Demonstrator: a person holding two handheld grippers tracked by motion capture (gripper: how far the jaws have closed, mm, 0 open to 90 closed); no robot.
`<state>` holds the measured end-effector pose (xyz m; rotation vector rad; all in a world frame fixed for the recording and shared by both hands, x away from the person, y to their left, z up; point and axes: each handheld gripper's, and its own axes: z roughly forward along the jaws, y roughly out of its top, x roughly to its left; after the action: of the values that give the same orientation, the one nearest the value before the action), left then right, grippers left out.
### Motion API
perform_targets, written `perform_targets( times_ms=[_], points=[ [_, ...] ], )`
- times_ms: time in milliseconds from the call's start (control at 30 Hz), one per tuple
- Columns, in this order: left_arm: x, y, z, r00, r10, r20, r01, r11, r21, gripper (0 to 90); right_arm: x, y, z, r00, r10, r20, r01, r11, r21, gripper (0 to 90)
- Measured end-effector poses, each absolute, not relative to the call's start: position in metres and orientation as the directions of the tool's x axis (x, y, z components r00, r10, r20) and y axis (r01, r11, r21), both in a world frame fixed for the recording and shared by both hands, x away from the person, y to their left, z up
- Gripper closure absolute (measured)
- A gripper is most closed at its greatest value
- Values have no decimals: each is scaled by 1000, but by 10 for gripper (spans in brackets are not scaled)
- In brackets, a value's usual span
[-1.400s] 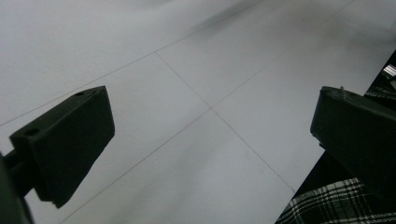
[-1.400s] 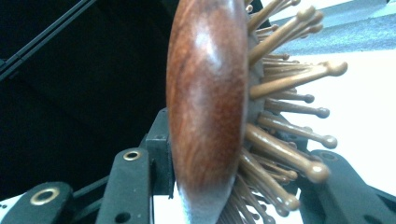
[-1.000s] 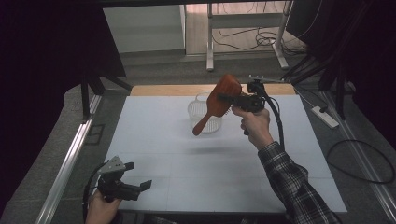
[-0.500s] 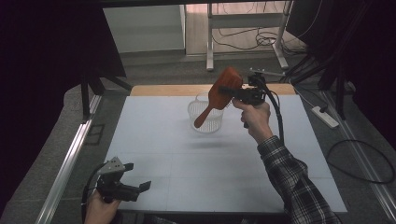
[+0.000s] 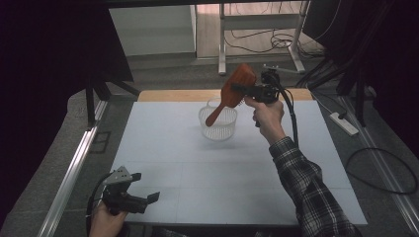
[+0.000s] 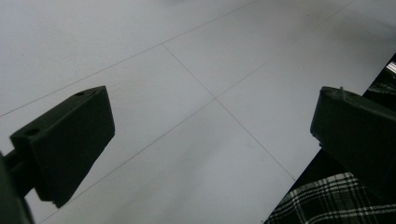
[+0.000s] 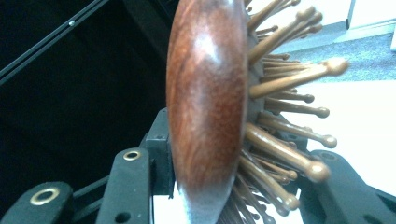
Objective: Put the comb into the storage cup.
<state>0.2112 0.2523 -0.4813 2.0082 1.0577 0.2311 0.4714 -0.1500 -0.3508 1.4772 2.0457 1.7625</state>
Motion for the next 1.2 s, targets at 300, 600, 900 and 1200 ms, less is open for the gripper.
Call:
perform_targets(
  times_ms=[300,600,900,1200],
  points=[
    [212,254,-482,624,749,-221,606,-285,743,0,483,-148,-351,-516,694,502,596,-130,793,533],
    [212,253,-482,629,747,-215,603,-294,741,0,491,-145,-357,-502,711,492,594,-130,794,533],
    [212,254,-482,625,747,-225,608,-285,741,0,492,-137,-366,-502,730,463,592,-100,799,533],
    [212,255,-482,624,747,-231,609,-280,742,0,489,-129,-378,-504,744,439,590,-75,804,532]
  ],
)
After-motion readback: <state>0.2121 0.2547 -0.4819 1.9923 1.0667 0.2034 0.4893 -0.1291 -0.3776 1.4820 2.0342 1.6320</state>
